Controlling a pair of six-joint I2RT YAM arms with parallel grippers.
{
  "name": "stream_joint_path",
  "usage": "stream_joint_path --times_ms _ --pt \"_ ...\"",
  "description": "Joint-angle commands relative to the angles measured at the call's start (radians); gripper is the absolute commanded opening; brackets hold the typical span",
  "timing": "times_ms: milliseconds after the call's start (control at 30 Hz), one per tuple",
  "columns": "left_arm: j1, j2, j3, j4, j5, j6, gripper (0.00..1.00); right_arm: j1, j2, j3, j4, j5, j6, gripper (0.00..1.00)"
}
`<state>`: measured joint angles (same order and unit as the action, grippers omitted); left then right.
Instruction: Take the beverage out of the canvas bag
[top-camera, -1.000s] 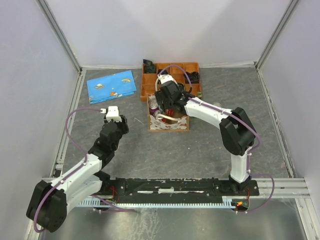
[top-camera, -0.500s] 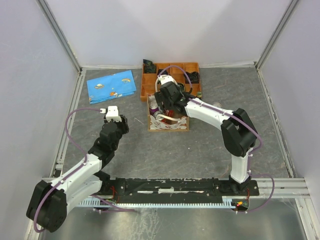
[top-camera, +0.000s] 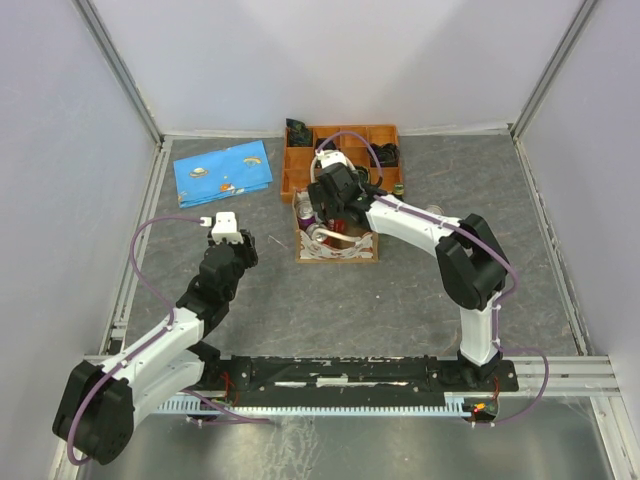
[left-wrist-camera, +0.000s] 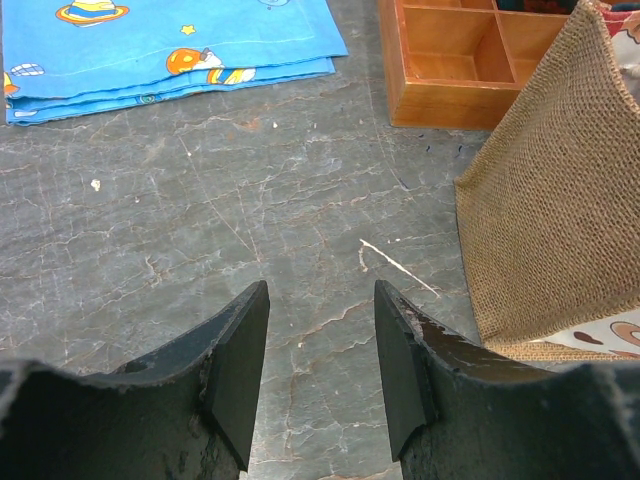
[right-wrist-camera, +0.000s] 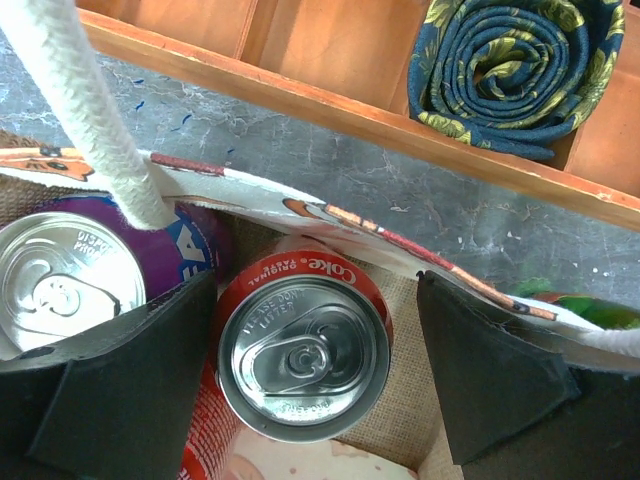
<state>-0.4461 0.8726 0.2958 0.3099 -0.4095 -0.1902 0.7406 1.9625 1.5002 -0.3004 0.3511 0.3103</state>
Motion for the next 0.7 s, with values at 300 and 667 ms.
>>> stream_joint_path --times_ms 300,667 --pt "0.004 0.001 0.020 0.052 0.011 -0.036 0.54 0.017 0.078 -0.032 -0.109 -0.067 0.025 0.88" --pt "0.004 -0.007 0.017 0.047 0.012 -0.040 0.54 0.018 0.058 -0.035 -0.109 -0.059 0.009 0.48"
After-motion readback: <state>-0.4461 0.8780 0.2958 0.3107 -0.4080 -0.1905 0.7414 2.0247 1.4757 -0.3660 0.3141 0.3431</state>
